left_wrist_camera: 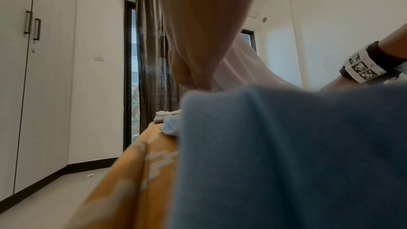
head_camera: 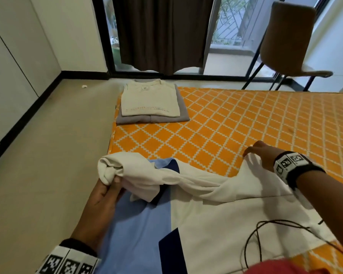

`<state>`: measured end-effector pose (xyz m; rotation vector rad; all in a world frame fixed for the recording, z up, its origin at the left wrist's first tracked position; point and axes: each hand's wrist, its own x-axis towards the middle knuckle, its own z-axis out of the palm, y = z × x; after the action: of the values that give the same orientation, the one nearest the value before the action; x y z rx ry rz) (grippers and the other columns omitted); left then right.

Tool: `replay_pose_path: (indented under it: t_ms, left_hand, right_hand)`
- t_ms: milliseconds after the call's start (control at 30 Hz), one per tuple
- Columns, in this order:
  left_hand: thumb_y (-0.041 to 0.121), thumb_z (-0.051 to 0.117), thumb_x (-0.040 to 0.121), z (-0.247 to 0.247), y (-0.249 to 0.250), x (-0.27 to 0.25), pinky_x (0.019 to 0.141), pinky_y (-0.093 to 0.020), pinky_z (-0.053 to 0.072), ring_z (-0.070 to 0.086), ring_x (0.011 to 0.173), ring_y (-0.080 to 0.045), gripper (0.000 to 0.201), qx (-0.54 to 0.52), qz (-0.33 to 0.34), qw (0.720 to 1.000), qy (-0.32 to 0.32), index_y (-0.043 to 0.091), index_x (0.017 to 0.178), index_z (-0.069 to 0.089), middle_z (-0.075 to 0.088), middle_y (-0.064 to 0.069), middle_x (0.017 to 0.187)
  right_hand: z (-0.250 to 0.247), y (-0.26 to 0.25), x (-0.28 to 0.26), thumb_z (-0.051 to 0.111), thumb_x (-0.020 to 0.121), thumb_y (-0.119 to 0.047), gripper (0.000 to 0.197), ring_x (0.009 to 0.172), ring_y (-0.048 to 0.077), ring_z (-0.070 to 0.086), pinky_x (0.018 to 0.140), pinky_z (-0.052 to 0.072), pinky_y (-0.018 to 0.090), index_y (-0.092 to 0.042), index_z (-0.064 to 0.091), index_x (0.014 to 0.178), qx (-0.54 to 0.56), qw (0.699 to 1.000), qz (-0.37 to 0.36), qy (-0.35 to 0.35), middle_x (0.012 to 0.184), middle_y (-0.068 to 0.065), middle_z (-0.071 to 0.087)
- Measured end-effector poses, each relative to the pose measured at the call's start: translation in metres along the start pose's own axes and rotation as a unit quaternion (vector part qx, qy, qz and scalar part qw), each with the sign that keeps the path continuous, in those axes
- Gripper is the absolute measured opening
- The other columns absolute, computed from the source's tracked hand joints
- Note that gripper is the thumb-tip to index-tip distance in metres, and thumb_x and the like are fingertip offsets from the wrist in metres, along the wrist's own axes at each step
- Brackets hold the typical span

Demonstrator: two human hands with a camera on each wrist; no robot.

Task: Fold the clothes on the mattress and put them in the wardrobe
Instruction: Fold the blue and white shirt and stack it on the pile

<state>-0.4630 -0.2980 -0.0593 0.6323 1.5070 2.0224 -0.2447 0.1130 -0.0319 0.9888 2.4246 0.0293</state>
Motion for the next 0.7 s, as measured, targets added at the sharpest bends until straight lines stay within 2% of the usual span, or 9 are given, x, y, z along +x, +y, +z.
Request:
replay_pose_path:
  t_ms: [67, 133, 200, 267, 333, 467, 533, 633, 700]
  left_hand:
    - [0.035, 0.050, 0.096, 0.004, 0.003, 0.002, 0.101, -0.032, 0.047, 0.055, 0.126, -0.011, 0.037, -0.005, 0.010, 1.000, 0.015, 0.026, 0.132, 0.056, 0.061, 0.009, 0.133]
    - [0.023, 0.042, 0.099, 0.010, 0.008, 0.005, 0.096, -0.031, 0.050, 0.059, 0.121, -0.012, 0.034, -0.014, 0.008, 0.999, 0.029, 0.025, 0.130, 0.056, 0.064, 0.008, 0.128]
    - [0.021, 0.038, 0.101, 0.010, 0.010, 0.009, 0.086, -0.027, 0.056, 0.064, 0.113, -0.010, 0.035, -0.039, -0.004, 0.998, 0.048, 0.028, 0.132, 0.055, 0.067, 0.009, 0.124]
    - [0.024, 0.037, 0.103, 0.009, 0.015, 0.015, 0.086, -0.029, 0.056, 0.063, 0.116, -0.013, 0.038, -0.051, -0.004, 0.996, 0.068, 0.031, 0.137, 0.051, 0.065, 0.007, 0.128]
    - [0.024, 0.037, 0.103, 0.007, 0.021, 0.021, 0.090, -0.031, 0.054, 0.061, 0.118, -0.015, 0.039, -0.042, 0.019, 0.995, 0.092, 0.028, 0.139, 0.050, 0.064, 0.006, 0.130]
    - [0.022, 0.036, 0.102, 0.007, 0.029, 0.029, 0.090, -0.028, 0.054, 0.064, 0.112, -0.011, 0.038, -0.031, 0.043, 0.993, 0.106, 0.022, 0.137, 0.051, 0.067, 0.005, 0.125]
    - [0.028, 0.039, 0.100, 0.007, 0.027, 0.032, 0.089, -0.027, 0.055, 0.063, 0.114, -0.011, 0.042, -0.029, 0.030, 0.994, 0.101, 0.023, 0.140, 0.049, 0.064, 0.002, 0.130]
    - [0.046, 0.052, 0.087, 0.006, 0.026, 0.036, 0.083, -0.024, 0.057, 0.064, 0.113, -0.010, 0.055, -0.044, 0.009, 0.994, 0.100, 0.030, 0.140, 0.049, 0.063, 0.004, 0.131]
    - [0.045, 0.048, 0.092, 0.006, 0.027, 0.037, 0.077, -0.024, 0.059, 0.066, 0.108, -0.010, 0.053, -0.056, -0.009, 0.994, 0.097, 0.029, 0.142, 0.046, 0.065, 0.003, 0.128]
  right_hand:
    - [0.004, 0.012, 0.006, 0.059, 0.089, -0.005, 0.066, 0.101, 0.022, 0.056, 0.059, 0.046, 0.023, -0.043, 0.035, 0.138, -0.072, 0.997, -0.005, 0.007, 0.149, 0.000, 0.023]
    - [0.007, 0.021, 0.009, 0.057, 0.096, -0.024, 0.050, 0.117, 0.022, 0.050, 0.073, 0.049, 0.026, -0.042, 0.037, 0.138, -0.151, 0.988, -0.008, 0.032, 0.149, -0.002, 0.022]
    - [0.012, 0.035, 0.010, 0.053, 0.097, -0.035, 0.037, 0.119, 0.022, 0.048, 0.085, 0.049, 0.030, -0.040, 0.044, 0.133, -0.194, 0.980, -0.004, 0.037, 0.142, -0.002, 0.030]
    - [0.014, 0.055, 0.008, 0.052, 0.096, -0.035, 0.035, 0.117, 0.024, 0.052, 0.085, 0.049, 0.030, -0.035, 0.047, 0.131, -0.178, 0.982, 0.044, 0.044, 0.139, 0.003, 0.035]
    - [0.009, 0.079, 0.009, 0.054, 0.093, -0.028, 0.037, 0.107, 0.032, 0.058, 0.078, 0.051, 0.034, -0.026, 0.048, 0.130, -0.110, 0.980, 0.125, 0.105, 0.128, 0.009, 0.043]
    - [-0.001, 0.122, 0.022, 0.054, 0.090, -0.017, 0.017, 0.067, 0.033, 0.058, 0.068, 0.056, 0.048, -0.012, 0.045, 0.103, 0.109, 0.936, 0.248, 0.224, 0.076, 0.017, 0.053]
    - [-0.005, 0.129, 0.033, 0.056, 0.088, -0.016, 0.016, 0.066, 0.033, 0.063, 0.065, 0.058, 0.051, -0.013, 0.046, 0.098, 0.206, 0.908, 0.280, 0.235, 0.075, 0.020, 0.060]
    - [-0.011, 0.127, 0.049, 0.057, 0.087, -0.014, 0.012, 0.067, 0.035, 0.069, 0.066, 0.059, 0.056, -0.004, 0.060, 0.090, 0.330, 0.868, 0.283, 0.238, 0.071, 0.020, 0.068]
    - [-0.010, 0.127, 0.056, 0.053, 0.091, -0.011, 0.019, 0.064, 0.035, 0.071, 0.065, 0.058, 0.057, 0.002, 0.066, 0.085, 0.383, 0.853, 0.279, 0.218, 0.069, 0.022, 0.070]
